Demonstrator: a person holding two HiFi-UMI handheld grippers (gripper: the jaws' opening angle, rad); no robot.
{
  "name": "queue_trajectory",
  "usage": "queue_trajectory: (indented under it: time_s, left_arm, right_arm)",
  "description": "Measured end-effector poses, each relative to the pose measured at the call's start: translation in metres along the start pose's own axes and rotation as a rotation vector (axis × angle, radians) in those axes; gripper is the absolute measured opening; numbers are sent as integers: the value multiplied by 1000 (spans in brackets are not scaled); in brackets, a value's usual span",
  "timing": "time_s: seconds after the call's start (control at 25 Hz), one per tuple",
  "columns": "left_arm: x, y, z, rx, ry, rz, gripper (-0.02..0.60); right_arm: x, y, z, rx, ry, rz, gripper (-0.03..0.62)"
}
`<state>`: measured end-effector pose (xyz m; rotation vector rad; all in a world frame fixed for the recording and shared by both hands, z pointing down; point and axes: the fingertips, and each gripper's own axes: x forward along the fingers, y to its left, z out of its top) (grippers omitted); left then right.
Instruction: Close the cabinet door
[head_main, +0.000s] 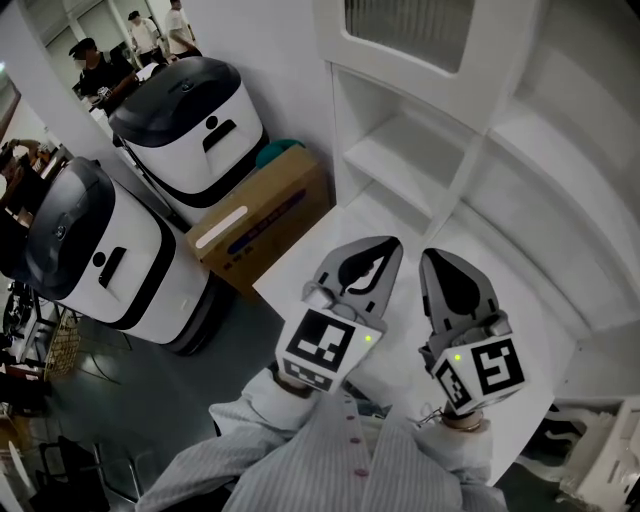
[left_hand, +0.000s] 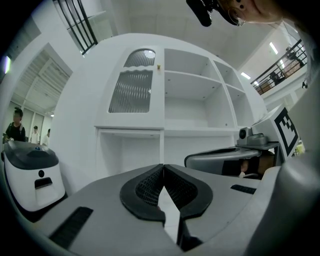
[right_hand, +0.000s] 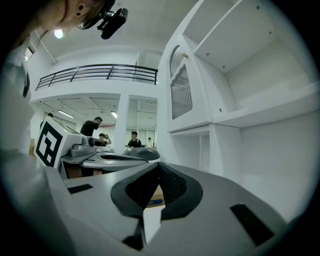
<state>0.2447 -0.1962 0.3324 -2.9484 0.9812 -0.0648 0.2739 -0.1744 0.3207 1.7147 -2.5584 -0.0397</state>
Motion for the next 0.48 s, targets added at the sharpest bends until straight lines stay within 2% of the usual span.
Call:
queue_trajectory:
  time_s: [0.48]
  left_arm:
    - [1,-10,-16,-2,46,6,12]
  right_arm:
    - [-6,0,-15,20,26,21,12]
